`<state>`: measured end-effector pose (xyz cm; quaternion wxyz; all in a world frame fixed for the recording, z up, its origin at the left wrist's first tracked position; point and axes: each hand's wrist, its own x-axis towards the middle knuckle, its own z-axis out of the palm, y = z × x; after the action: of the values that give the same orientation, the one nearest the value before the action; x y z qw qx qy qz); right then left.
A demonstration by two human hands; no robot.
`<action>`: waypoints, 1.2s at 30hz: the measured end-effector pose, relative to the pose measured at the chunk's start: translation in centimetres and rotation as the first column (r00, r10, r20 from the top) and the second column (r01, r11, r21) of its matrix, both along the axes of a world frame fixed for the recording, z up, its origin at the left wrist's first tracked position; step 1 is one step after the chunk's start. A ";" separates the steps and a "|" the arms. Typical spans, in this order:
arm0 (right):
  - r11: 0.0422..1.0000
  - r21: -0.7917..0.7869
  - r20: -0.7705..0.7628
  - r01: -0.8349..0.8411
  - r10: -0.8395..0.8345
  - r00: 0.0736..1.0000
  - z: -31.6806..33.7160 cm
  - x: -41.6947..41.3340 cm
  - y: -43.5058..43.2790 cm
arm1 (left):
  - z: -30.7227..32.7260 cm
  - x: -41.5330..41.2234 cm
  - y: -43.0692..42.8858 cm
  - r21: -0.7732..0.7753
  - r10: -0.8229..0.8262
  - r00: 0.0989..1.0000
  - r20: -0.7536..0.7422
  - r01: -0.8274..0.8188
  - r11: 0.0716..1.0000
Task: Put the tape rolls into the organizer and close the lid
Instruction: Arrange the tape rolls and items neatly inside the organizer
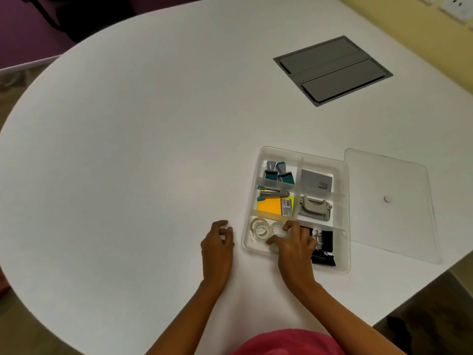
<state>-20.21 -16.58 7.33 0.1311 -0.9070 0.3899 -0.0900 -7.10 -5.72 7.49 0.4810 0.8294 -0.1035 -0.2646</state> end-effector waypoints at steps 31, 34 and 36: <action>0.989 -0.137 -0.097 -0.047 0.034 0.995 0.1 -2.0 -2.0 | 0.8 -0.5 -1.1 0.046 -0.163 0.985 -0.051 0.165 0.985; 0.990 -0.140 -0.104 -0.027 0.013 0.995 0.2 -2.0 -2.0 | 0.8 -0.6 -1.1 0.048 -0.166 0.985 -0.048 0.168 0.985; 0.990 -0.140 -0.128 -0.017 -0.001 0.992 0.3 -1.8 -2.0 | 0.7 -0.6 -1.1 0.045 -0.166 0.985 -0.044 0.168 0.985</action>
<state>-21.98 -18.57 7.63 0.0419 -0.9194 0.3866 -0.0585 -7.66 -6.83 8.20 0.4388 0.8238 -0.1564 -0.3231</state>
